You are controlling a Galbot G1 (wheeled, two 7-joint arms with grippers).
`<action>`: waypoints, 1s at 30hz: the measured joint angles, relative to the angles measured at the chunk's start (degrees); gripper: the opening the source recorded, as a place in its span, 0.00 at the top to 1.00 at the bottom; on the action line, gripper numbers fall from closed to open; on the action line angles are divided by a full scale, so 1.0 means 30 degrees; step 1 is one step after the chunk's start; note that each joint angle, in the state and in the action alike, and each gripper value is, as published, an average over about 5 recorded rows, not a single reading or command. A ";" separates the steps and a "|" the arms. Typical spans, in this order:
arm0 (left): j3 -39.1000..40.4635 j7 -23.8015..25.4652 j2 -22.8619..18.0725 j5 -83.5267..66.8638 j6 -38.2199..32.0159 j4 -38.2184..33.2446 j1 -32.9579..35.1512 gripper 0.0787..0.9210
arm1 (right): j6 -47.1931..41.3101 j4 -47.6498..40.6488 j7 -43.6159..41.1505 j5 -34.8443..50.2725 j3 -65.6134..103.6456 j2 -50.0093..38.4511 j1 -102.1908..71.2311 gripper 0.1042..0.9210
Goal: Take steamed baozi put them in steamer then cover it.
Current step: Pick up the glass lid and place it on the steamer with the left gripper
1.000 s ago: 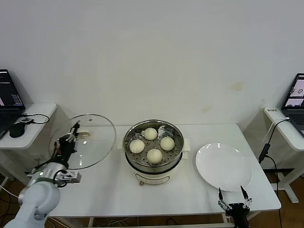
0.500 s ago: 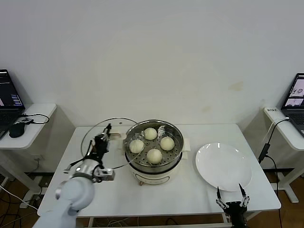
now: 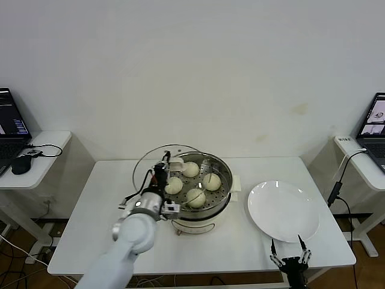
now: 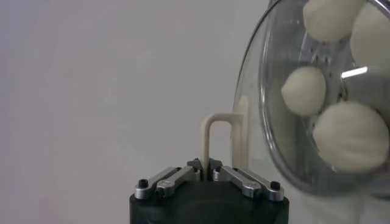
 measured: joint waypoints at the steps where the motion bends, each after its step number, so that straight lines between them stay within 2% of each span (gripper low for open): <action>1: 0.0117 0.0029 -0.0248 0.0177 0.0028 0.0157 -0.0100 0.93 | 0.0009 -0.0054 0.0018 -0.0058 -0.0007 0.0003 0.0012 0.12; 14: 0.0802 0.0031 -0.2448 0.1772 -0.0085 0.1966 -0.0602 0.93 | 0.0151 -0.0501 0.0159 -0.0448 -0.0044 0.0021 -0.0014 0.12; 30: 0.0973 -0.0162 -0.3358 0.2557 -0.0421 0.2950 -0.0367 0.93 | 0.0168 -0.0747 0.0175 -0.0771 -0.0244 0.0020 -0.0037 0.12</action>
